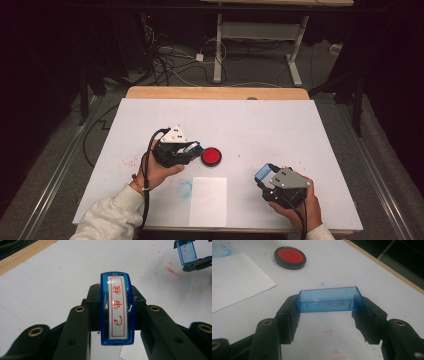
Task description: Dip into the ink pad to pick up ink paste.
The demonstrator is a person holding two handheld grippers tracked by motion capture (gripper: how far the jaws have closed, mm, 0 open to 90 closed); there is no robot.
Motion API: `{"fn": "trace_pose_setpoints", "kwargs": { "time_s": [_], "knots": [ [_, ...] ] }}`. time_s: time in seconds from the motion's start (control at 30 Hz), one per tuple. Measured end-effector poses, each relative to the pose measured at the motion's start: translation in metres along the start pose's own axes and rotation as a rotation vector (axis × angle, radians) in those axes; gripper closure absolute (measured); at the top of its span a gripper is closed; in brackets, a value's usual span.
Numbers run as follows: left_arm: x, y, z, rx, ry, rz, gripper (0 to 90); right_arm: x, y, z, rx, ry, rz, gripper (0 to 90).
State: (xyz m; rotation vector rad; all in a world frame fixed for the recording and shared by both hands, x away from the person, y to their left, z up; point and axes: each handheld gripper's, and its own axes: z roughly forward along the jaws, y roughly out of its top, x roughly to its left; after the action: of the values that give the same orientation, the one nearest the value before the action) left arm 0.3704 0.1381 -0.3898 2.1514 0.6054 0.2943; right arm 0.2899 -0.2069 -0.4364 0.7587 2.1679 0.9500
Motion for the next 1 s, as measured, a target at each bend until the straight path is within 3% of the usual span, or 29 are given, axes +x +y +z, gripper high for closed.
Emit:
{"fn": "trace_pose_setpoints", "kwargs": {
  "time_s": [0.17,0.57,0.83,1.0],
  "knots": [
    [0.001,-0.007,-0.009,-0.016,-0.018,-0.008,67.7,-0.002,0.000,0.002,0.001,0.001,0.006,40.9],
    [0.006,-0.025,-0.022,-0.028,0.000,-0.042,67.7,-0.002,0.002,0.009,0.005,0.007,0.007,40.9],
    [0.004,-0.034,-0.024,-0.001,0.013,-0.053,67.7,-0.002,0.006,0.015,-0.003,0.020,0.001,40.8],
    [0.003,-0.040,-0.023,0.015,0.000,-0.056,67.7,-0.001,0.009,0.020,-0.003,0.032,-0.003,40.9]
  ]
}}
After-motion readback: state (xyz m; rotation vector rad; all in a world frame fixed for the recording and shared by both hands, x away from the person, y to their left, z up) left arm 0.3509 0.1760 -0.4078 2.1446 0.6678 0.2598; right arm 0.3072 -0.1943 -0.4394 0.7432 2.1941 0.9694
